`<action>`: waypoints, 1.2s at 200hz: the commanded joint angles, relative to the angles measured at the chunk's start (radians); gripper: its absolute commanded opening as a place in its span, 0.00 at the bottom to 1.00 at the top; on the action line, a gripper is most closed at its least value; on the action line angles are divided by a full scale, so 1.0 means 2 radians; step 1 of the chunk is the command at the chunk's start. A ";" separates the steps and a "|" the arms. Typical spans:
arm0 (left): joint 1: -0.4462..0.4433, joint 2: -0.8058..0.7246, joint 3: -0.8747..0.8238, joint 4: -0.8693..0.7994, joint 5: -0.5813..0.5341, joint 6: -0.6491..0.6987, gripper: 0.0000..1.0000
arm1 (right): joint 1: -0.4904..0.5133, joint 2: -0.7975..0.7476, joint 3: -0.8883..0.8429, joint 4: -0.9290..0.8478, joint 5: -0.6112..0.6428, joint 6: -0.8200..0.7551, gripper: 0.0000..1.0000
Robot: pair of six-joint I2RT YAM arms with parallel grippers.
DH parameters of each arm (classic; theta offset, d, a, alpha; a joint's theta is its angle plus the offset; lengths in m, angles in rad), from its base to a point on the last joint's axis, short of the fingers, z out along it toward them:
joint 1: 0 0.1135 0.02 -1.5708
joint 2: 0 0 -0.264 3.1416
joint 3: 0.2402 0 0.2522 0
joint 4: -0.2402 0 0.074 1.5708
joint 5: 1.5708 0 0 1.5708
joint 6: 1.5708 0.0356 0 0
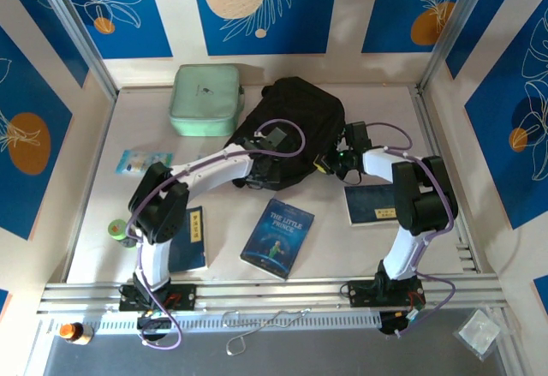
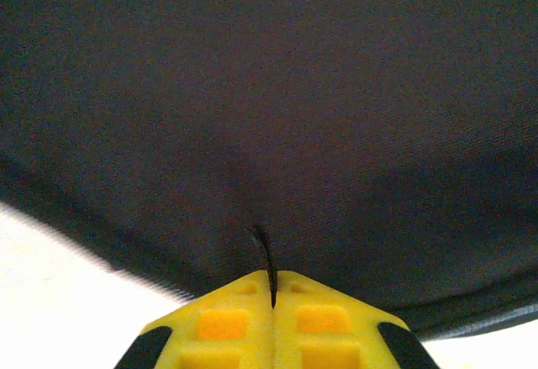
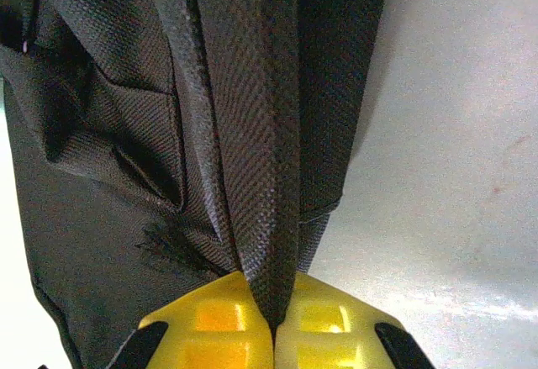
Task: Pack the student bag
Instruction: Unzip the student bag at the top-center of the table.
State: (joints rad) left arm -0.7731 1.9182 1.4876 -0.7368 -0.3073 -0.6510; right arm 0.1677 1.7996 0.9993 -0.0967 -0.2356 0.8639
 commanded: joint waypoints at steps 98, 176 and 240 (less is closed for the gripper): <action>0.017 -0.018 -0.021 0.204 0.218 0.086 0.00 | -0.037 -0.110 -0.043 -0.017 0.008 0.066 0.60; -0.011 0.023 0.008 0.264 0.266 0.070 0.00 | -0.029 -0.182 -0.131 -0.001 -0.039 0.188 0.75; -0.012 0.004 -0.019 0.255 0.251 0.092 0.00 | 0.000 -0.108 -0.105 0.037 -0.080 0.224 0.71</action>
State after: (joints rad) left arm -0.7887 1.9518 1.4609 -0.2321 0.1833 -0.4931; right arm 0.1425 1.5379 0.7521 -0.0589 -0.3420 1.2667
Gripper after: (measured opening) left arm 0.041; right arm 0.714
